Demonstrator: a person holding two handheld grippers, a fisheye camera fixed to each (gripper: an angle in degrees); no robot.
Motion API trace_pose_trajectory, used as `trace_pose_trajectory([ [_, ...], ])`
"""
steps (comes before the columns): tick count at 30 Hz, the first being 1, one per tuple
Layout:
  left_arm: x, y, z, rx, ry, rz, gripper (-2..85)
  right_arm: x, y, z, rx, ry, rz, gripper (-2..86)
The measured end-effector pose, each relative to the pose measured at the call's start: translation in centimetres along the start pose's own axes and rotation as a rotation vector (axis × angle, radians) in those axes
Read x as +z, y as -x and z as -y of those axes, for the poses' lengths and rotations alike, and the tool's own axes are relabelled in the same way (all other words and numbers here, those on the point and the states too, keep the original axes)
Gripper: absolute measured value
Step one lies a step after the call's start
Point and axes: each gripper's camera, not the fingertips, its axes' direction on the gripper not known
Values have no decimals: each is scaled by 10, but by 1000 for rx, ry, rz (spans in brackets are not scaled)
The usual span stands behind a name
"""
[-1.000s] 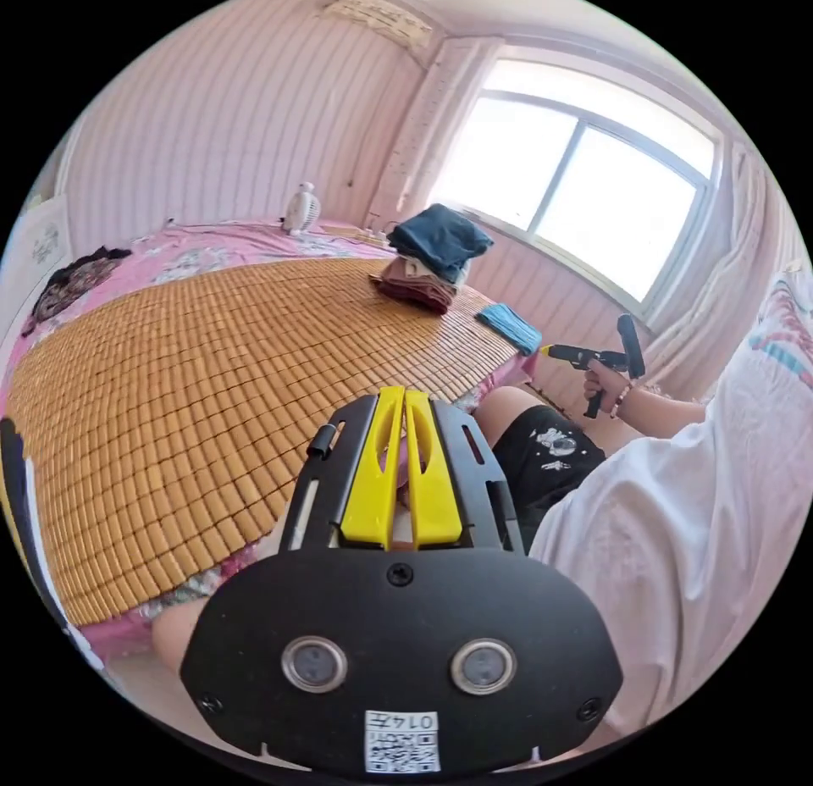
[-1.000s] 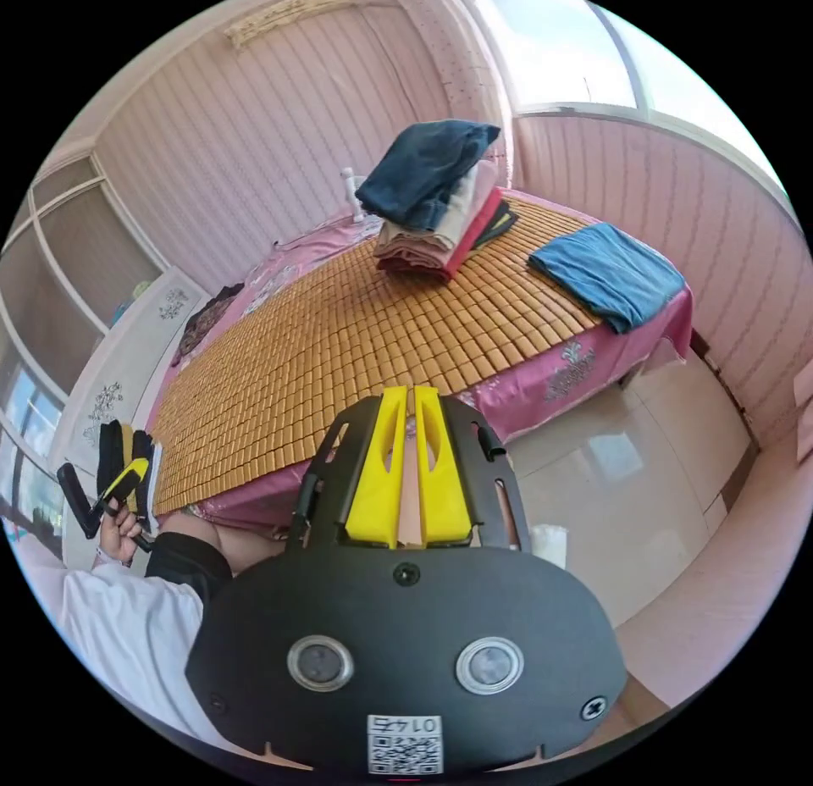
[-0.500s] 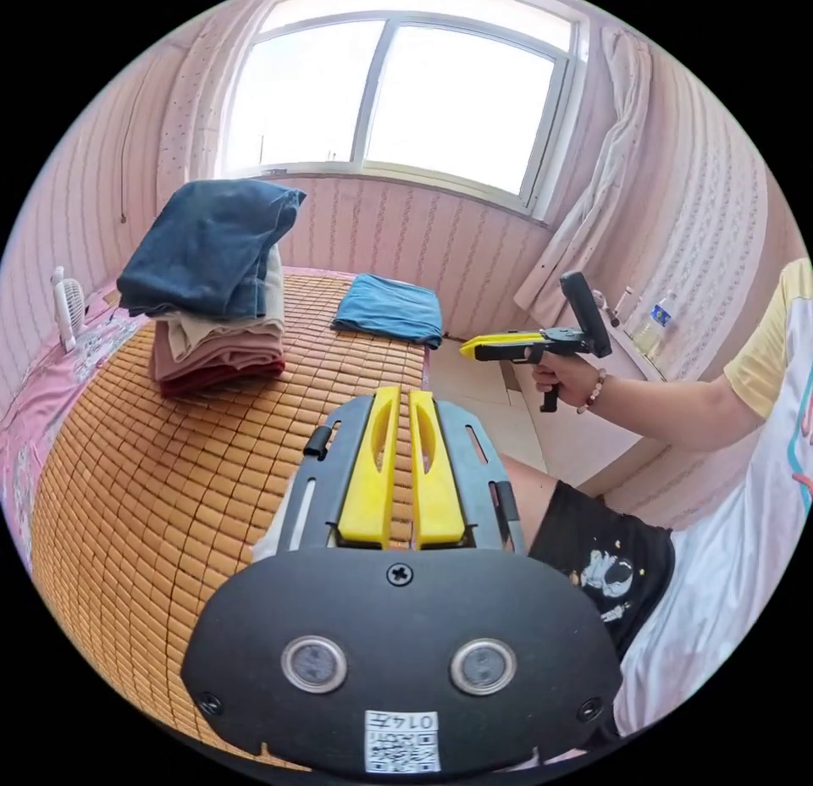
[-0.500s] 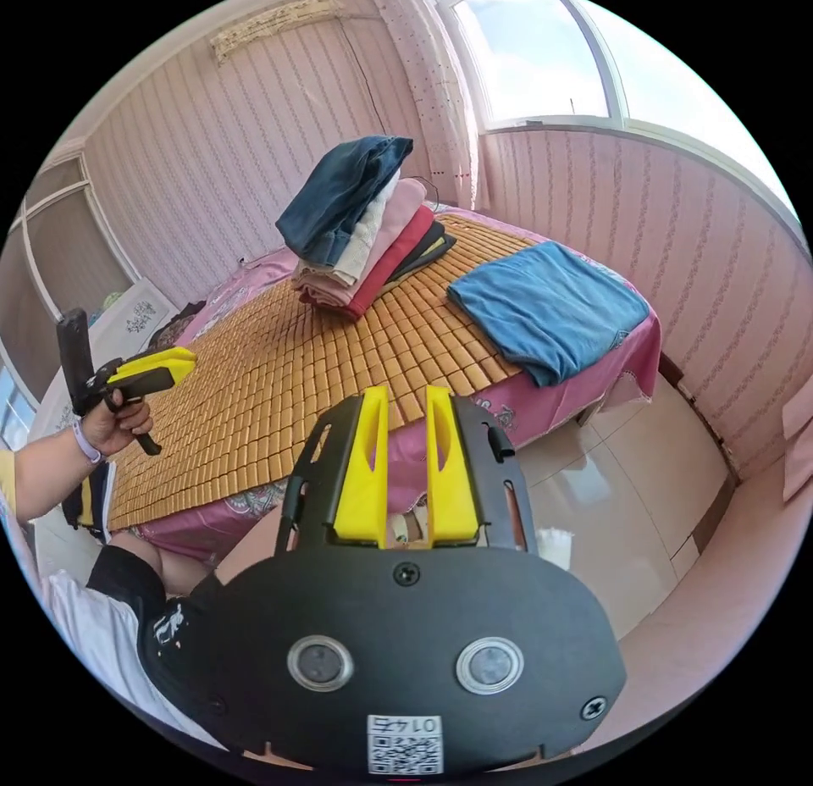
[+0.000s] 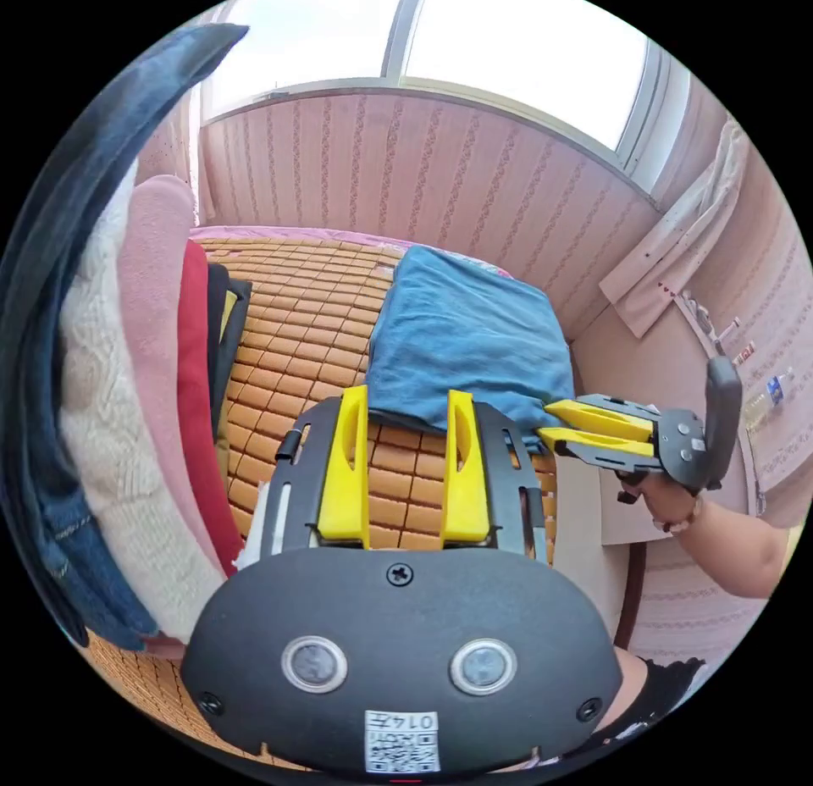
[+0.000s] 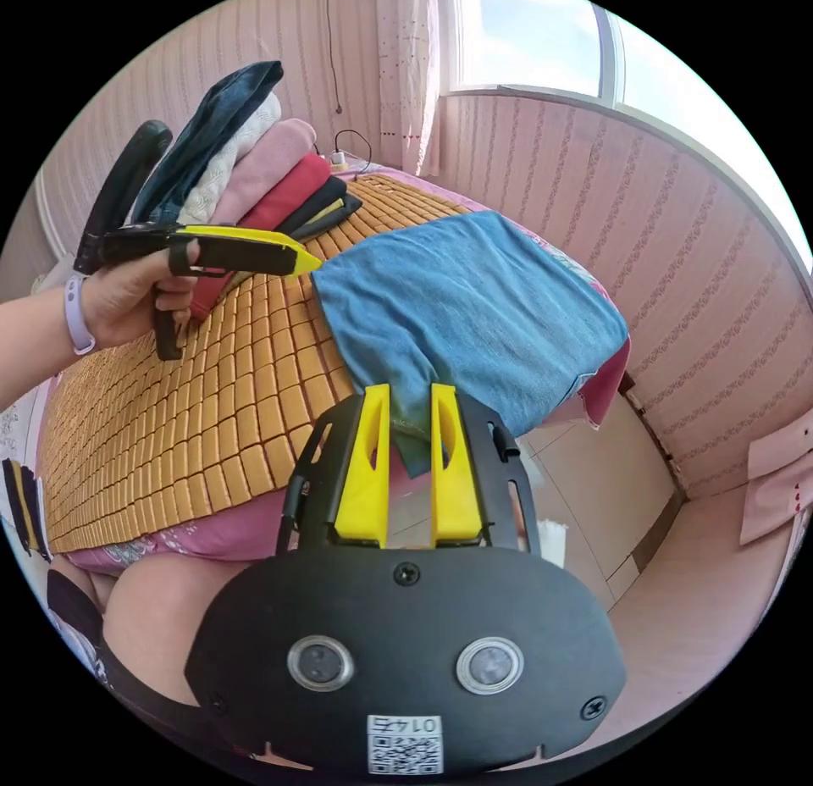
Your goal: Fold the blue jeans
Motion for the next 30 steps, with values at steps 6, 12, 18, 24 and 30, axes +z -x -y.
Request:
trace_pose_trajectory([
  [6,46,17,0,-85,62,-73,63,-1,5,-14,30,-44,89,32],
  [12,-6,12,-90,-68,127,-54,49,-6,37,-18,-59,106,124,22],
  [18,-95,21,-248,-282,223,-46,46,-12,96,-10,-235,231,349,17],
  [24,-220,55,-395,-589,211,171,46,-26,256,-8,-646,272,461,17],
  [30,-369,72,-553,-945,71,298,44,-54,409,-30,-897,269,597,19],
])
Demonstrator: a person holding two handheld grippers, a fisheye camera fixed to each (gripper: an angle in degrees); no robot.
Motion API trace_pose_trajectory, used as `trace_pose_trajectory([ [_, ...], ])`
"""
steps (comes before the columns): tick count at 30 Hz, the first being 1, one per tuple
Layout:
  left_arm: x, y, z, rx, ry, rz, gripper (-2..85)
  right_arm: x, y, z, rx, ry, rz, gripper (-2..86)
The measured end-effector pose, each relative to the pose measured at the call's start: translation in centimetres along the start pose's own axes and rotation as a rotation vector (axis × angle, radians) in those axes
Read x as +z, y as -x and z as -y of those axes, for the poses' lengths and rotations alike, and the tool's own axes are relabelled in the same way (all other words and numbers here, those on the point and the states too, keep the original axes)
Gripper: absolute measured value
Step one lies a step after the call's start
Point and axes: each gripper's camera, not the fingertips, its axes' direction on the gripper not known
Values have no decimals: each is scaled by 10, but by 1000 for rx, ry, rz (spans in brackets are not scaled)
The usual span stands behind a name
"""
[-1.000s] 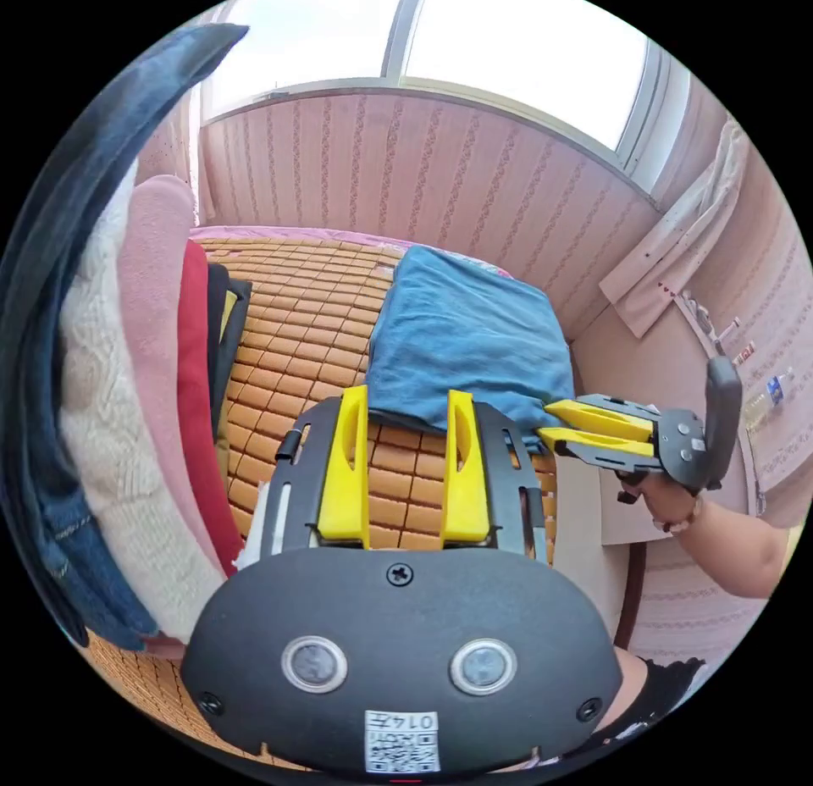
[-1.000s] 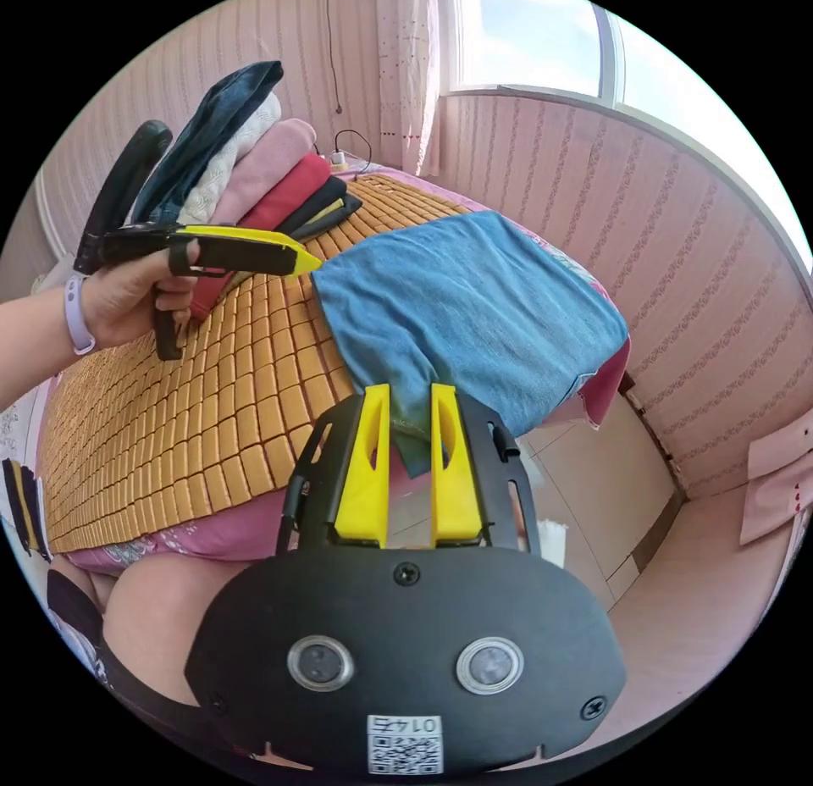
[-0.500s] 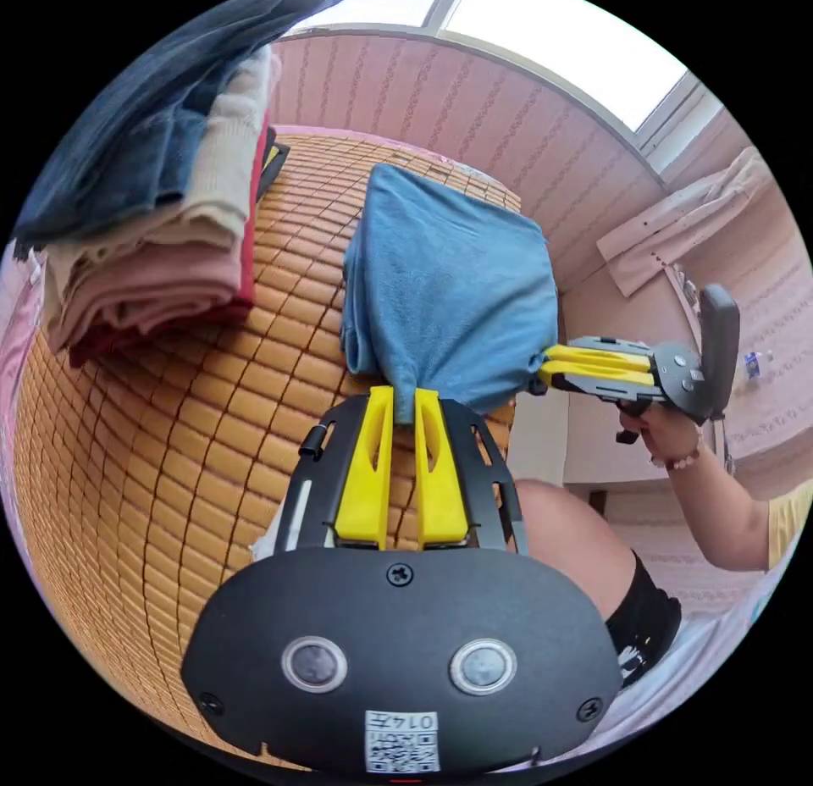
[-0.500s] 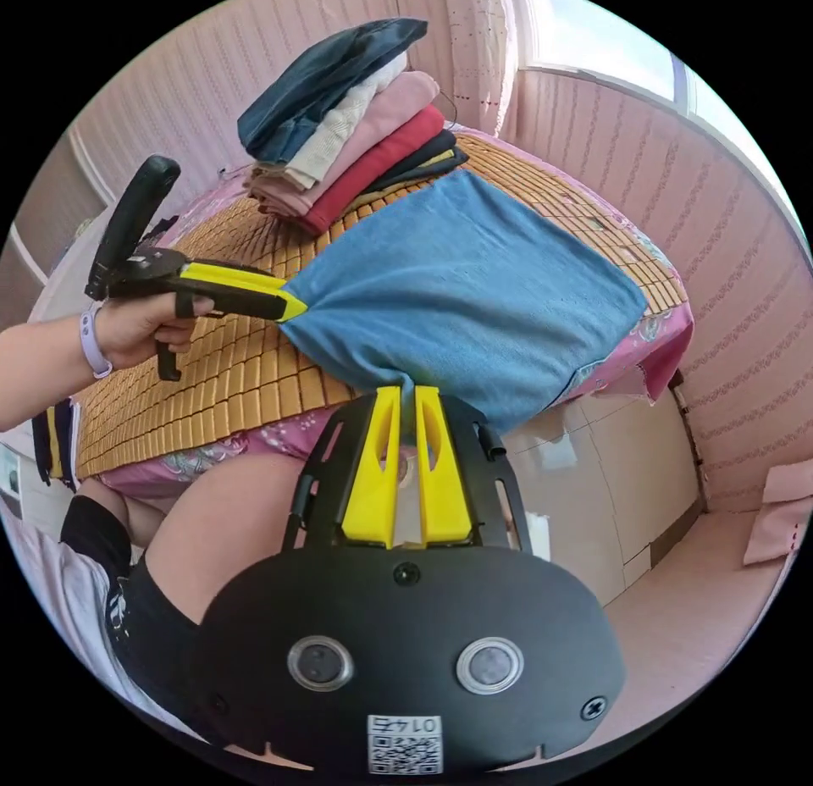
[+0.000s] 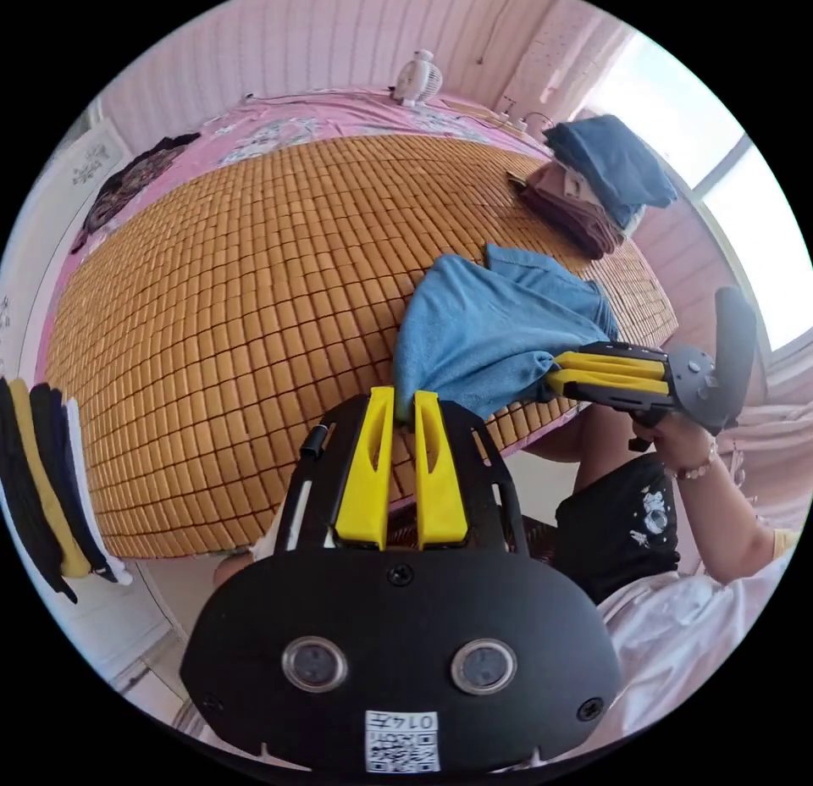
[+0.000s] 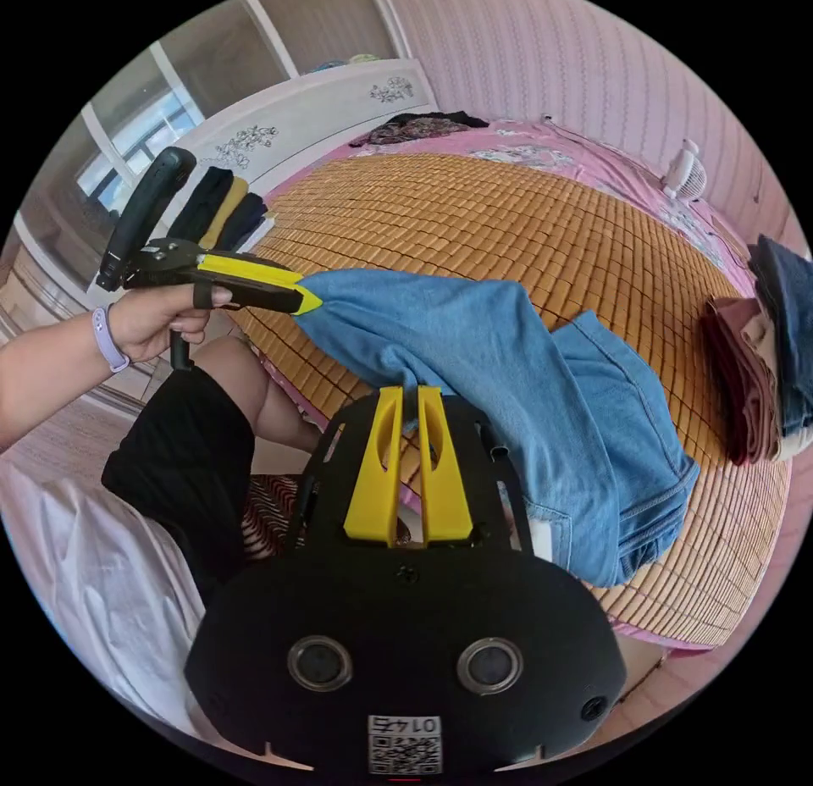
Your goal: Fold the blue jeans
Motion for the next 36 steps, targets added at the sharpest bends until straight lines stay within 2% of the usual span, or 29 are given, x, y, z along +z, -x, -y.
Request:
trace_pose_trajectory([
  [5,-72,79,-53,-105,-171,-47,43,14,54,28,-74,4,121,20],
  [9,-108,93,-80,-32,-296,-136,44,4,44,12,9,-72,202,22],
  [12,-118,81,-86,68,-366,-258,45,-12,4,-11,211,-184,360,60],
  [14,-119,66,-87,143,-389,-323,45,-15,-31,-26,370,-232,563,110],
  [17,-112,34,-86,288,-357,-399,46,-14,-57,-42,513,-318,745,138],
  [19,-103,17,-86,372,-304,-424,47,-9,-63,-46,557,-291,779,142],
  [21,-95,3,-90,456,-246,-424,49,-5,-62,-46,535,-241,757,127],
  [23,-92,1,-92,481,-226,-422,51,-3,-59,-47,493,-172,690,66],
  [27,-109,36,-86,427,-262,-529,60,-21,-64,-59,481,-205,620,28],
  [29,-115,65,-81,333,-286,-486,59,-55,-68,-75,442,-323,618,22],
  [30,-116,83,-77,267,-294,-393,53,-67,-68,-80,417,-358,608,21],
  [32,-111,107,-69,199,-289,-277,53,-125,-59,-104,288,-512,487,19],
  [34,-100,125,-54,125,-238,-262,63,-166,-50,-128,223,-592,372,19],
  [36,-84,139,-32,50,-200,-320,75,-192,-50,-156,254,-634,273,19],
])
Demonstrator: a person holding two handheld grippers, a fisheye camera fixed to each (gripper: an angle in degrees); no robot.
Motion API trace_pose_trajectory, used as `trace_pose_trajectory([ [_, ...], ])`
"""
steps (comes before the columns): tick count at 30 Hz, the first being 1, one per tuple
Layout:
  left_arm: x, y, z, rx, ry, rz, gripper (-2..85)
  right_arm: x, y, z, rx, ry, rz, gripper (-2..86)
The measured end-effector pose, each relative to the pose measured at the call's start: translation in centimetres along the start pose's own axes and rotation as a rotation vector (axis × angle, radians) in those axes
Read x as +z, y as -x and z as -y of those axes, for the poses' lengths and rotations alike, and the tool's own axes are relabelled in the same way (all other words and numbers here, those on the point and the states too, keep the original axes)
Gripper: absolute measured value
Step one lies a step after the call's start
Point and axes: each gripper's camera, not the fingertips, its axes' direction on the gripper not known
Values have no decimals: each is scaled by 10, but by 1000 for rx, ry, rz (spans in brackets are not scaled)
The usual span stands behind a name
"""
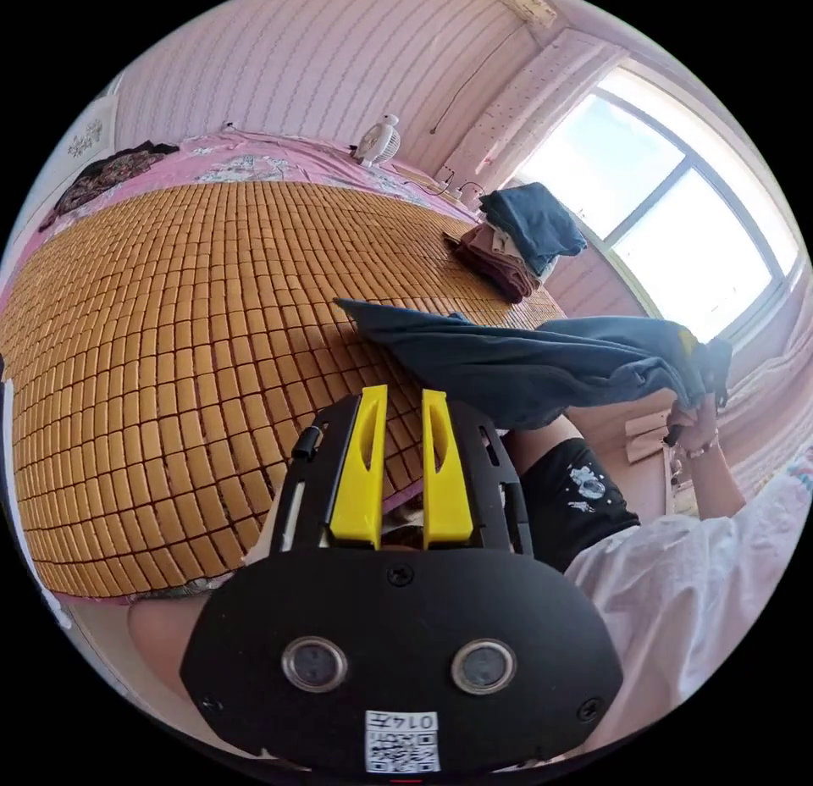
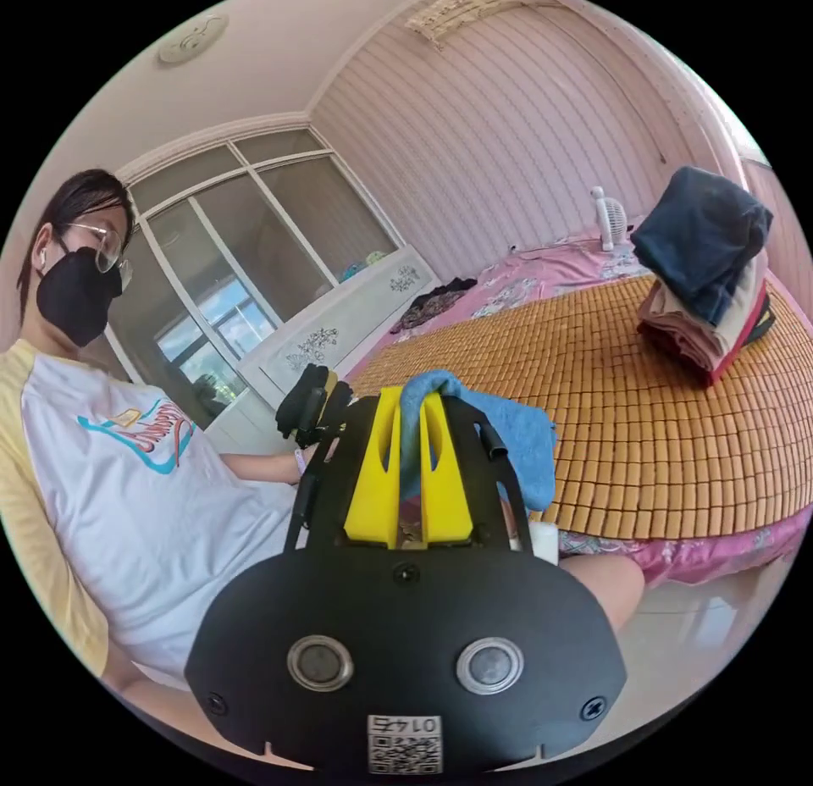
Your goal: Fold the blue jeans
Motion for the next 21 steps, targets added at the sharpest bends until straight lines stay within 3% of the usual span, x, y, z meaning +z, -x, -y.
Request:
trace_pose_trajectory([
  [3,28,15,23,-118,14,-80,98,-37,-20,-31,163,27,-209,20],
  [6,59,20,43,-188,86,-169,109,-40,-36,-70,352,198,-435,25],
  [8,72,13,51,-151,137,-151,112,-36,-44,-96,516,332,-547,37],
  [10,82,5,56,-94,203,-84,111,-39,-41,-105,564,335,-584,48],
  [13,84,7,59,-96,229,-83,96,-52,-24,-98,541,233,-645,64],
  [16,78,14,63,-151,220,-134,60,-40,-7,-75,435,255,-733,81],
  [21,45,-10,81,5,170,-163,37,-16,40,-43,192,239,-943,92],
])
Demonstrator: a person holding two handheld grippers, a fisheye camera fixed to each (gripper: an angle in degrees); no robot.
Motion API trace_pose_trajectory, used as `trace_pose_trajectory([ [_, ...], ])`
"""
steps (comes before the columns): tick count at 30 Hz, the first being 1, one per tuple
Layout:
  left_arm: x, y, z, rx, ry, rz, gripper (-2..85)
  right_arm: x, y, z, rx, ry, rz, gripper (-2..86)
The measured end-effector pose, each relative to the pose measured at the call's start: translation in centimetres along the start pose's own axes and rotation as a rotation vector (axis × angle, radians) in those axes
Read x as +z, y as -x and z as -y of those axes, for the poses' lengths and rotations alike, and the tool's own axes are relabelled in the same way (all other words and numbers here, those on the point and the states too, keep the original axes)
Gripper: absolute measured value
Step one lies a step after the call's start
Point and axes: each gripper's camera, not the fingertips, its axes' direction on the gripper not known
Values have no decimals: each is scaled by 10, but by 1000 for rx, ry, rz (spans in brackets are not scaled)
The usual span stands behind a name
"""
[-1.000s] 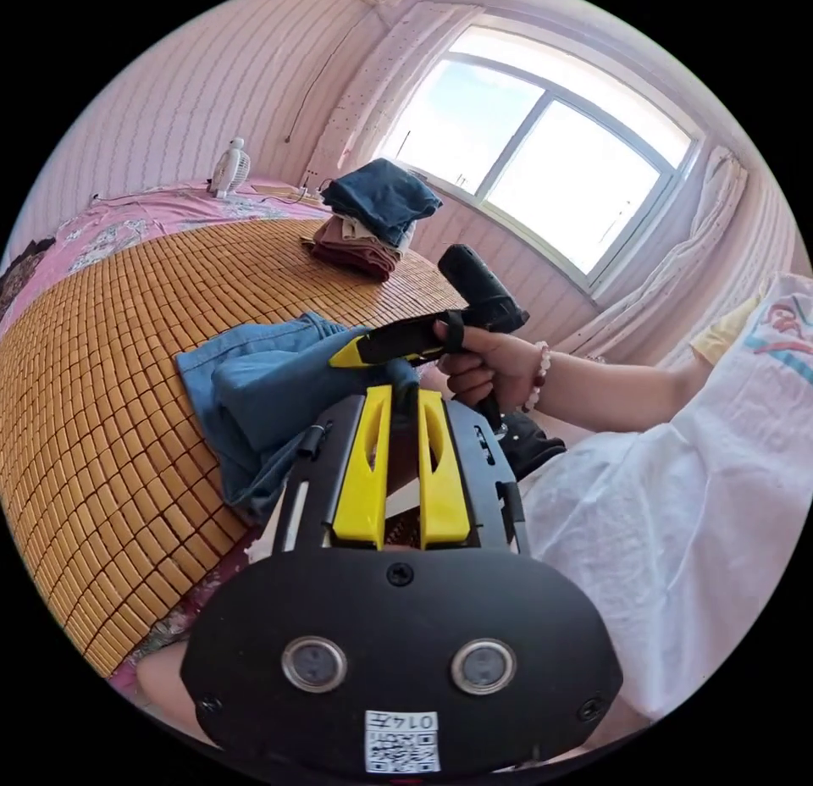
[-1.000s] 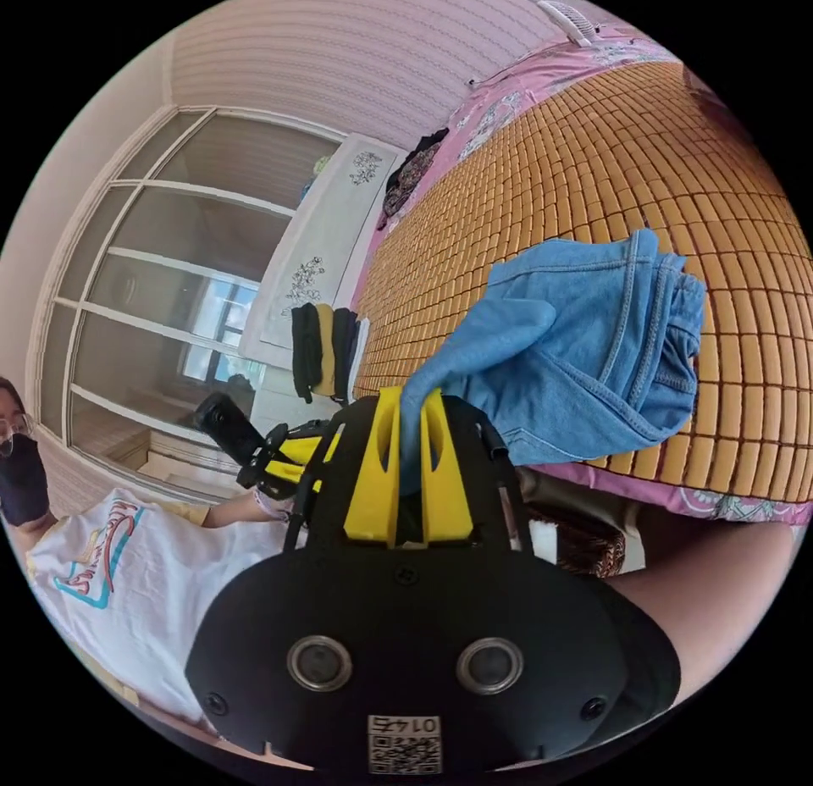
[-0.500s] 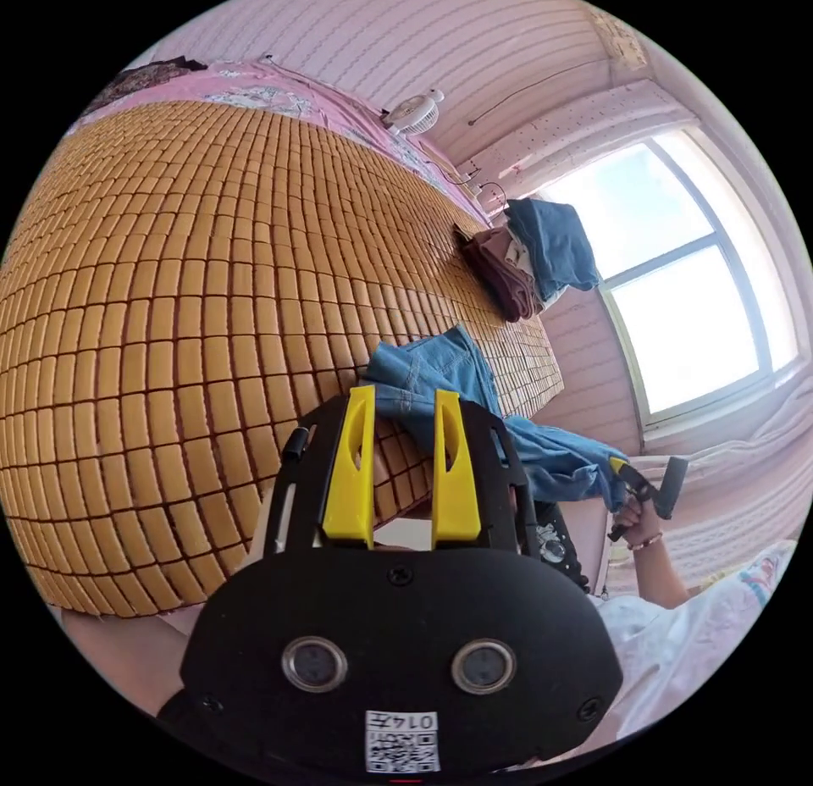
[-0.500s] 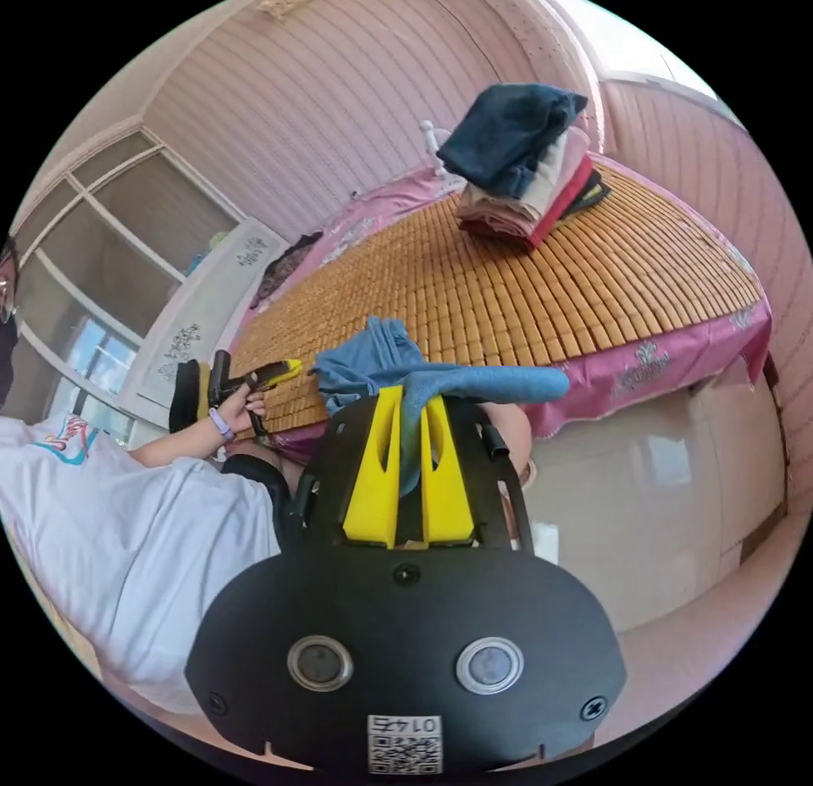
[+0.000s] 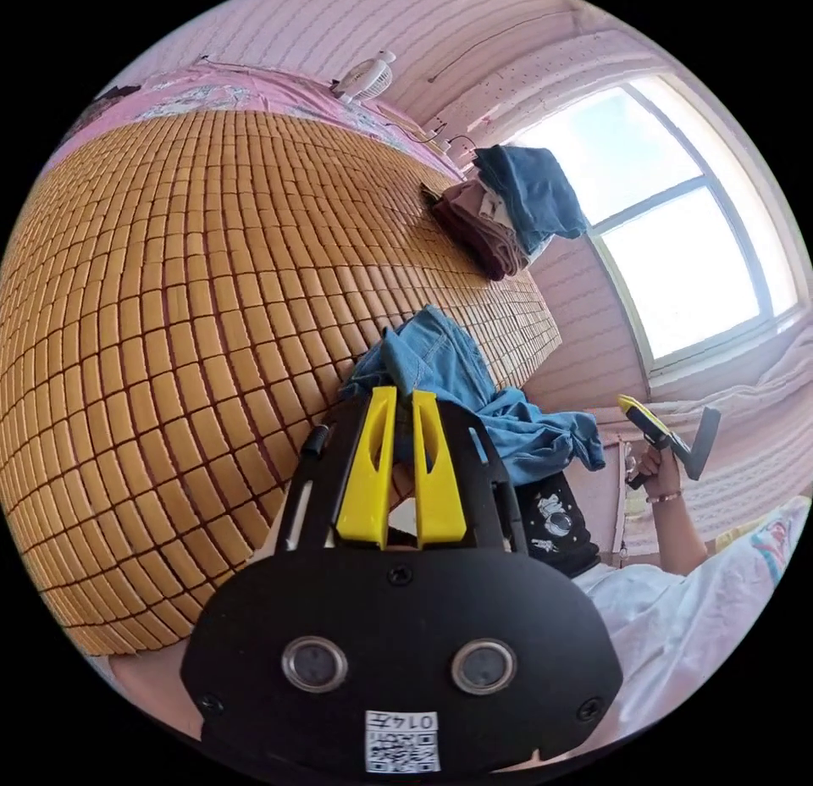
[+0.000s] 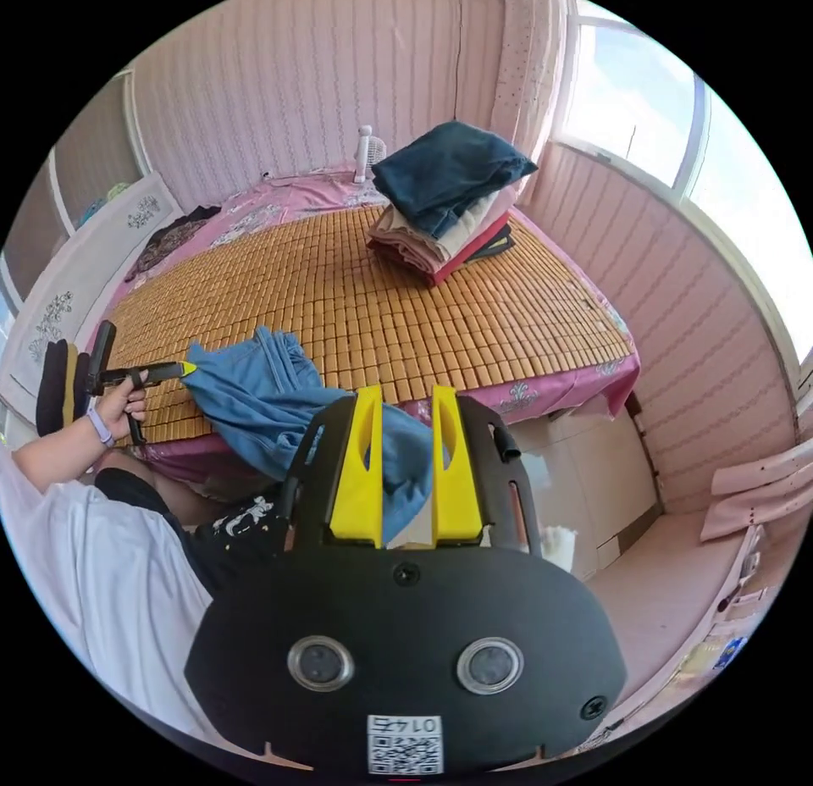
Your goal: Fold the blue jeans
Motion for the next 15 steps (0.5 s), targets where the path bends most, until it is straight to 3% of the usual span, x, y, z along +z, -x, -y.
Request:
trace_pose_trajectory([
  [3,-18,-24,10,96,-22,1,33,-15,13,5,-127,-44,90,111],
  [10,-42,-94,31,322,-58,-98,37,37,126,33,-334,-11,563,161],
  [15,-58,-120,37,365,-101,-68,50,64,151,52,-300,103,745,39],
])
